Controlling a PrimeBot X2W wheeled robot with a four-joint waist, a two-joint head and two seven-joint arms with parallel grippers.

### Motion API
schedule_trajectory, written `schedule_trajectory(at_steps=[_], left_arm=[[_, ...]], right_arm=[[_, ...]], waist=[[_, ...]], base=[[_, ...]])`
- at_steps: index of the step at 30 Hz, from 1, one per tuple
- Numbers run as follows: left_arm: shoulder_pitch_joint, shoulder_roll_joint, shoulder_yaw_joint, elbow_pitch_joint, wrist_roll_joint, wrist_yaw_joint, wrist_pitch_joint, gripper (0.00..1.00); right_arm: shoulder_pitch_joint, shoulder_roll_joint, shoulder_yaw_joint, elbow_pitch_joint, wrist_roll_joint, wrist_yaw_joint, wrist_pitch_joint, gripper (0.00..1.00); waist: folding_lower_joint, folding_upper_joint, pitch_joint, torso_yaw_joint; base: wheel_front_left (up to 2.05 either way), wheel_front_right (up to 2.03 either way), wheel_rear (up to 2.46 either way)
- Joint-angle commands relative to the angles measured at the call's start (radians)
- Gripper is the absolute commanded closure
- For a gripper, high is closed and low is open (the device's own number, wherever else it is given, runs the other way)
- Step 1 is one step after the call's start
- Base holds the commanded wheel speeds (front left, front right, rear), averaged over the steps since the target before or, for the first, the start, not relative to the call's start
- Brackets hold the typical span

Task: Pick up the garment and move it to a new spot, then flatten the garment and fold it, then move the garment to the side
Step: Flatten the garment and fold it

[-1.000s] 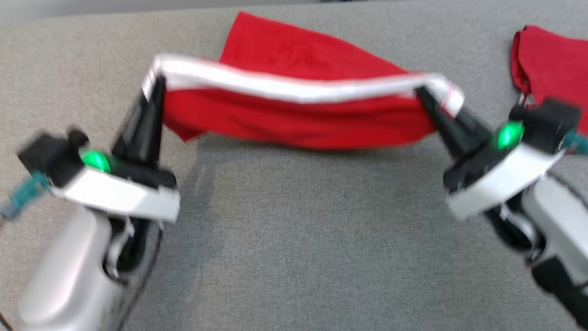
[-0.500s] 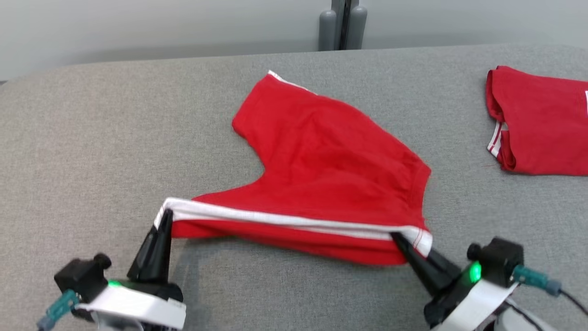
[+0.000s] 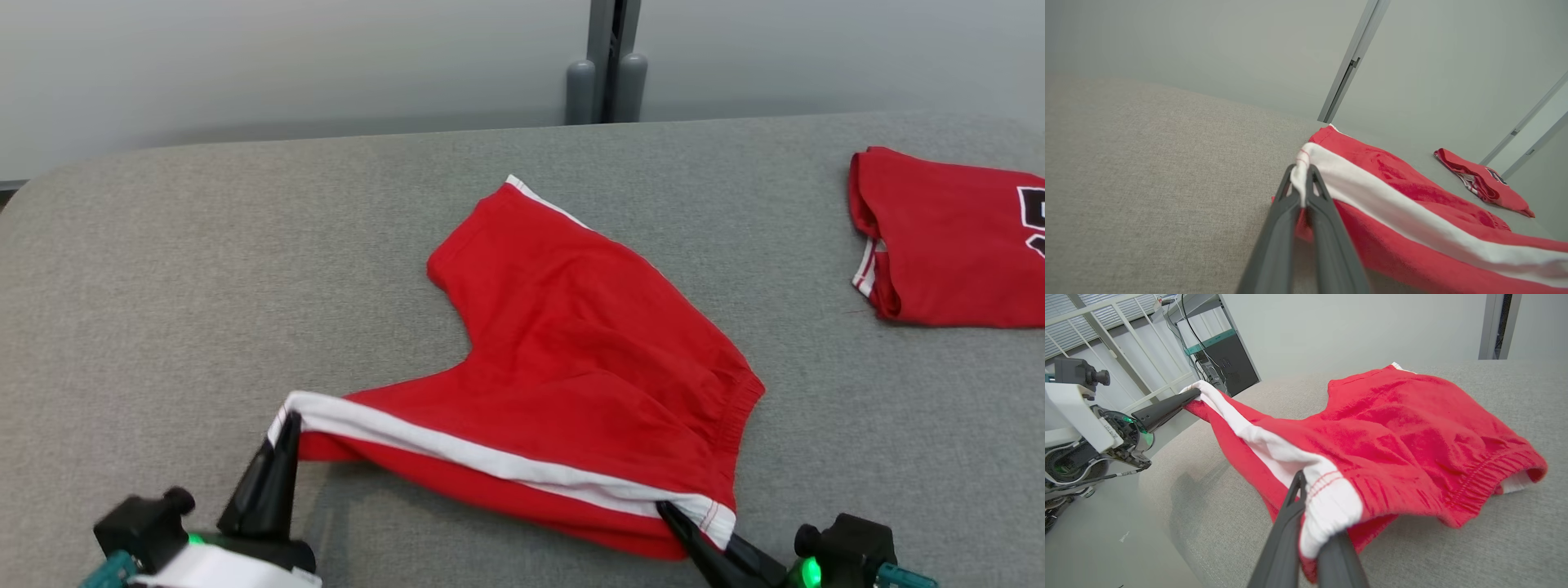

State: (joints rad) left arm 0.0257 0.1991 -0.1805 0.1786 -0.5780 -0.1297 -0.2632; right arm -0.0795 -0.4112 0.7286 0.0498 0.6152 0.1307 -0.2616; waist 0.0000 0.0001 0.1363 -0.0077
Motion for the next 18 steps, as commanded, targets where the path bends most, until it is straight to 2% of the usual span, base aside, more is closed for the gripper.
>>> schedule_trajectory(at_steps=[1, 4, 5, 6, 8, 18], left_arm=[[-0.037, 0.015, 0.0, -0.01, 0.01, 0.0, -0.001, 1.0], [-0.094, 0.064, -0.027, -0.028, 0.017, 0.0, -0.001, 1.0], [-0.159, 0.105, -0.056, -0.03, 0.025, -0.001, -0.001, 1.0], [-0.159, 0.105, -0.056, -0.03, 0.025, -0.001, -0.001, 1.0], [-0.236, 0.139, -0.082, -0.029, 0.025, -0.001, 0.015, 1.0], [-0.644, 0.279, -0.265, 0.084, -0.004, -0.001, 0.17, 1.0]], right_arm=[[-0.011, -0.004, -0.002, -0.008, -0.01, 0.0, -0.005, 1.0], [-0.039, 0.008, -0.028, -0.031, -0.017, 0.0, -0.005, 1.0], [-0.064, 0.012, -0.04, -0.042, -0.023, 0.0, -0.005, 1.0], [-0.064, 0.012, -0.04, -0.042, -0.023, 0.0, -0.005, 1.0], [-0.086, 0.026, -0.059, -0.043, -0.003, 0.0, -0.005, 1.0], [-0.271, 0.122, -0.095, 0.04, 0.037, 0.0, -0.005, 1.0]], waist=[[0.0, -0.0001, 0.003, -0.009], [0.0, -0.0001, 0.016, -0.035], [0.0, -0.0001, 0.031, -0.056], [0.0, -0.0001, 0.031, -0.056], [0.0, -0.0001, 0.051, -0.082], [0.0, -0.0001, 0.213, -0.219]], base=[[0.0, 0.0, 0.0], [0.0, 0.0, 0.0], [0.0, 0.0, 0.0], [0.0, 0.0, 0.0], [0.0, 0.0, 0.0], [0.0, 0.0, 0.0]])
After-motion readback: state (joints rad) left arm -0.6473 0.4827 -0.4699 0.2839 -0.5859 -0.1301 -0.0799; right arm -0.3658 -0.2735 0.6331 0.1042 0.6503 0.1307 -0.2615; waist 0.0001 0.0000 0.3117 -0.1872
